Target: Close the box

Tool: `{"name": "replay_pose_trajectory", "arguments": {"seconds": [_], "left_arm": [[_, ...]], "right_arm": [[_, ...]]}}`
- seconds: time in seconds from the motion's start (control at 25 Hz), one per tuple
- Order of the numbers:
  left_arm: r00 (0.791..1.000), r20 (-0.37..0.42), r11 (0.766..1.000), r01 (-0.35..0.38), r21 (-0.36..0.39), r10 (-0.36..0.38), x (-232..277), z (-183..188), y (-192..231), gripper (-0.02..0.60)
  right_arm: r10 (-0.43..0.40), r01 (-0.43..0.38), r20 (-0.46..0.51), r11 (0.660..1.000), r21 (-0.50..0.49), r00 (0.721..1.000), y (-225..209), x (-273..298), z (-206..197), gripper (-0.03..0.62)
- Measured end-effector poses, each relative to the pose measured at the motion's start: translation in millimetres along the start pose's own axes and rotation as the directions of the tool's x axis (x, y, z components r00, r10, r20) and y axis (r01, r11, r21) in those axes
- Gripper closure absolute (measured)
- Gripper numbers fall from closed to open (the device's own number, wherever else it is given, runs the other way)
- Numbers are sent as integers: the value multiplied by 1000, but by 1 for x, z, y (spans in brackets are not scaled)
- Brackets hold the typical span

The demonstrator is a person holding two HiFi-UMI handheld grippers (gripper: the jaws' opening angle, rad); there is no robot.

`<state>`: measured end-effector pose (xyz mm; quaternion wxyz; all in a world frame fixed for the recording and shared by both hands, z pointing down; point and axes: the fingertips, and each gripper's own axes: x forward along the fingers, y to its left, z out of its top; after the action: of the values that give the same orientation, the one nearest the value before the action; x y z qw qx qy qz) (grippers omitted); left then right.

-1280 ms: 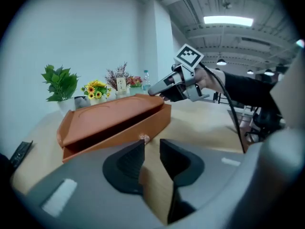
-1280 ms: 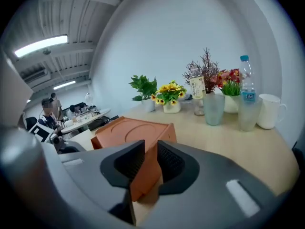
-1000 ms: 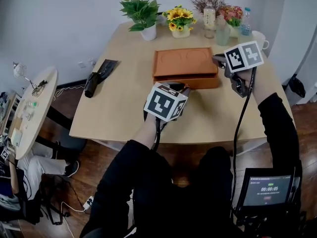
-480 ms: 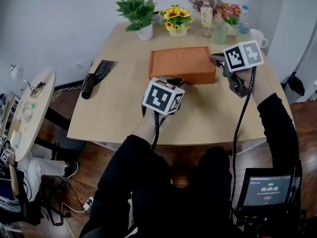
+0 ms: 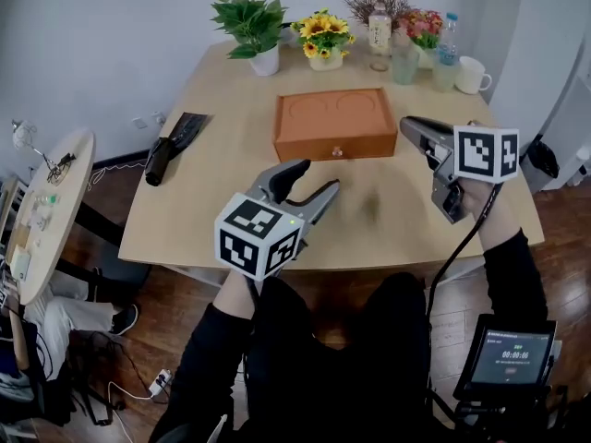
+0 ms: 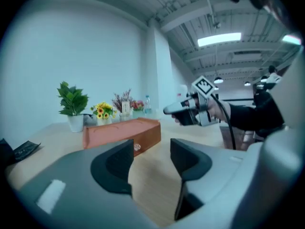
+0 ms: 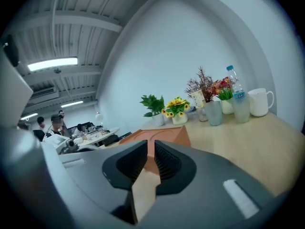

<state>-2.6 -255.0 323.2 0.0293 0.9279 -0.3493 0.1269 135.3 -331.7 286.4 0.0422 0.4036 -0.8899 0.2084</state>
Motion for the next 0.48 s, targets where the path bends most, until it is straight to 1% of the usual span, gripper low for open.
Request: {"name": "replay_pose_trajectory", "arguments": {"seconds": [0.04, 0.08, 0.12, 0.2, 0.28, 0.4, 0.48], "left_arm": [[998, 64, 1000, -6, -12, 6, -18, 6, -3, 356], [993, 115, 1000, -12, -21, 14, -34, 10, -5, 356], [988, 153, 999, -20, -26, 24, -47, 11, -8, 356], [980, 195, 999, -37, -30, 42, -66, 8, -15, 357], [974, 220, 998, -50, -45, 59, -78, 1, -23, 357], [963, 256, 994, -62, -87, 83, -93, -4, -35, 359], [959, 267, 993, -73, -96, 97, -97, -6, -43, 360]], "right_arm": [[12, -12, 28, 1000, -25, 1000, 15, -13, -7, 545], [29, -24, 59, 997, -74, 998, 31, -24, -14, 545], [50, -36, 92, 989, -143, 994, 49, -35, -20, 545], [83, -35, 155, 955, -293, 984, 88, -51, -30, 545], [90, 1, 216, 922, -388, 972, 125, -60, -38, 545], [85, 62, 315, 901, -430, 945, 162, -60, -51, 545], [70, 105, 359, 889, -445, 931, 176, -56, -64, 510]]}}
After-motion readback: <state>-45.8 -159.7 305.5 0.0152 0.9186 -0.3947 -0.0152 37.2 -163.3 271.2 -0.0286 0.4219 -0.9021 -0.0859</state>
